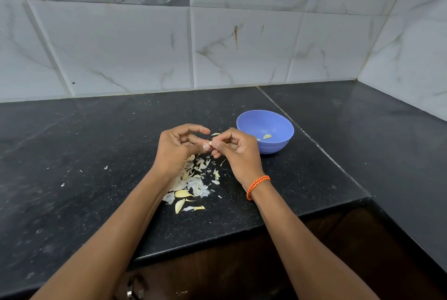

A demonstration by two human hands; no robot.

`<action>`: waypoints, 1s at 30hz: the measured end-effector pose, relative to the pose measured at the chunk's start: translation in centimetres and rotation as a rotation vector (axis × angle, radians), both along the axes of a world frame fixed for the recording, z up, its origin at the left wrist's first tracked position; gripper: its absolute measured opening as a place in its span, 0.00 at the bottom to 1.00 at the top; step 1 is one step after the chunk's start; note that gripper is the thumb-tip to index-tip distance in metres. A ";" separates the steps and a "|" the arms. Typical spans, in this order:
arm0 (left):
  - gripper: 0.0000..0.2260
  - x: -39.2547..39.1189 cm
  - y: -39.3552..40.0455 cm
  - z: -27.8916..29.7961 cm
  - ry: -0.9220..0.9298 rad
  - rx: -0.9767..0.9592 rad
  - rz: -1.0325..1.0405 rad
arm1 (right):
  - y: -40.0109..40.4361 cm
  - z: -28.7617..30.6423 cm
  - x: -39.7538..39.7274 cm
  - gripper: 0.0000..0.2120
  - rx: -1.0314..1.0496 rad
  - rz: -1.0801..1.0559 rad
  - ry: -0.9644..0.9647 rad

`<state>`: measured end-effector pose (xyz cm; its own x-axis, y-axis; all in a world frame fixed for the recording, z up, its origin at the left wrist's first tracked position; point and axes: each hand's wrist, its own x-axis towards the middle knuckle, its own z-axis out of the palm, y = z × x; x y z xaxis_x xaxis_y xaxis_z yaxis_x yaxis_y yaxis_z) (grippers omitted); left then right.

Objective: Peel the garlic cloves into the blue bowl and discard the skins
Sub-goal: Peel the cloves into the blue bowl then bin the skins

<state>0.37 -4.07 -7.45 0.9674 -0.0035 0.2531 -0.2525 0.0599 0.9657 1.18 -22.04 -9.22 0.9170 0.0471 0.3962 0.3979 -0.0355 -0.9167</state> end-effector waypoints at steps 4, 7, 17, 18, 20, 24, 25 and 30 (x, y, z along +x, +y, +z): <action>0.15 0.1 0.2 -0.2 0.016 0.001 0.006 | 0.1 -0.1 0.1 0.02 -0.062 0.001 -0.019; 0.16 0.2 0.4 -0.2 0.025 0.007 0.001 | 0.5 -0.3 0.0 0.02 -0.142 -0.023 -0.058; 0.12 0.2 0.3 -0.2 -0.017 0.081 -0.038 | 0.7 -0.5 0.0 0.06 -0.253 -0.085 -0.193; 0.13 0.2 0.2 -0.2 -0.023 0.077 -0.037 | 0.7 -0.6 0.1 0.06 -0.221 -0.084 -0.177; 0.17 0.2 0.0 -0.1 -0.028 0.070 -0.025 | 0.4 -0.6 0.2 0.08 -0.133 -0.073 -0.131; 0.25 0.1 -0.2 0.0 -0.065 0.127 0.008 | 0.4 -0.6 0.2 0.11 -0.096 -0.072 -0.123; 0.25 0.1 -0.2 -0.1 -0.076 0.145 0.019 | 0.4 -0.6 0.2 0.11 -0.087 -0.069 -0.119; 0.21 0.2 -0.4 -0.3 -0.106 0.193 0.016 | 0.3 0.2 -0.2 0.10 -0.013 -0.128 -0.028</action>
<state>0.59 -4.44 -7.75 0.9356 -0.0466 0.3500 -0.3531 -0.1286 0.9267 0.95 -21.71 -9.06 0.9042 -0.0638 0.4222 0.4152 -0.0996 -0.9042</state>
